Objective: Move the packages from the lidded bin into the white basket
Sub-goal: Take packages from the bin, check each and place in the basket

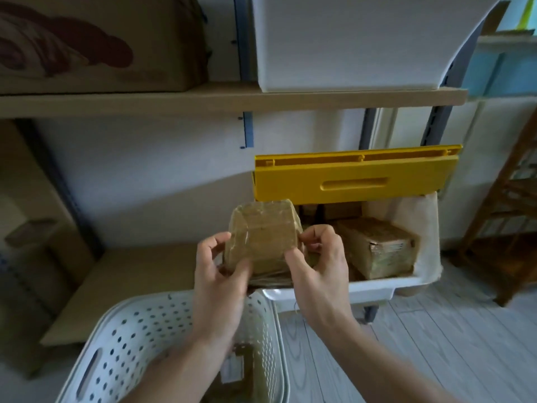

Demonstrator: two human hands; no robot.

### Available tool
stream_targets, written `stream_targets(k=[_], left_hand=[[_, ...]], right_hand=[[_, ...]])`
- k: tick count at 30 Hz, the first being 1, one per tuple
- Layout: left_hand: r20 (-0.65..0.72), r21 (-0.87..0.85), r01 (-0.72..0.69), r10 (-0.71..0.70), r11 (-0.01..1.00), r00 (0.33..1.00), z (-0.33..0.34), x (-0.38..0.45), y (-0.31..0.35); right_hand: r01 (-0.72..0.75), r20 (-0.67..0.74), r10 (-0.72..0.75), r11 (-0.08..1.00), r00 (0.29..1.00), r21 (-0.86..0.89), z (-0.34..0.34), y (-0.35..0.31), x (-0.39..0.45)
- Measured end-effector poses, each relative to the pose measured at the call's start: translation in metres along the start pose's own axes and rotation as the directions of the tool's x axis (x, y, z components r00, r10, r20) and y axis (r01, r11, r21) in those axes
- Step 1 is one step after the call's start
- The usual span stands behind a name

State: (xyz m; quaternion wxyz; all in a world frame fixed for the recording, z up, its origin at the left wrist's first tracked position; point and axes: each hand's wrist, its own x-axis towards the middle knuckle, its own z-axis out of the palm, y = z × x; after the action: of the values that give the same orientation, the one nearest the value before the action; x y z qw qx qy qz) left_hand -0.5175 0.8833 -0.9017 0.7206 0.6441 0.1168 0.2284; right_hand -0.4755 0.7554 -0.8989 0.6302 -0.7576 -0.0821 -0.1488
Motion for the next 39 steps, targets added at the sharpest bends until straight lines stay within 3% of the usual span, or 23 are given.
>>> stream_targets(k=[8, 12, 23, 34, 39], left_hand=[[-0.177, -0.012, -0.124, 0.120, 0.992, 0.977, -0.036, 0.010, 0.013], [-0.167, 0.064, -0.172, 0.180, 0.983, 0.969, -0.056, 0.017, 0.012], [-0.335, 0.120, -0.214, 0.243, 0.969, 0.910, -0.094, 0.037, 0.011], [-0.349, -0.007, -0.192, 0.177, 0.981, 0.920, -0.110, 0.052, -0.002], [-0.344, 0.066, -0.215, 0.224, 0.974, 0.912, -0.112, 0.064, -0.006]], right_hand=[[0.106, 0.054, -0.112, 0.990, 0.992, 0.095, 0.048, -0.020, 0.000], [0.127, 0.086, -0.139, 0.983, 0.987, 0.134, 0.070, -0.021, -0.001], [-0.127, 0.343, -0.010, 0.918, 0.939, 0.375, 0.119, -0.019, 0.007], [-0.198, 0.386, 0.035, 0.898, 0.922, 0.393, 0.133, -0.006, 0.027], [-0.289, 0.451, 0.081, 0.863, 0.889, 0.415, 0.130, -0.003, 0.034]])
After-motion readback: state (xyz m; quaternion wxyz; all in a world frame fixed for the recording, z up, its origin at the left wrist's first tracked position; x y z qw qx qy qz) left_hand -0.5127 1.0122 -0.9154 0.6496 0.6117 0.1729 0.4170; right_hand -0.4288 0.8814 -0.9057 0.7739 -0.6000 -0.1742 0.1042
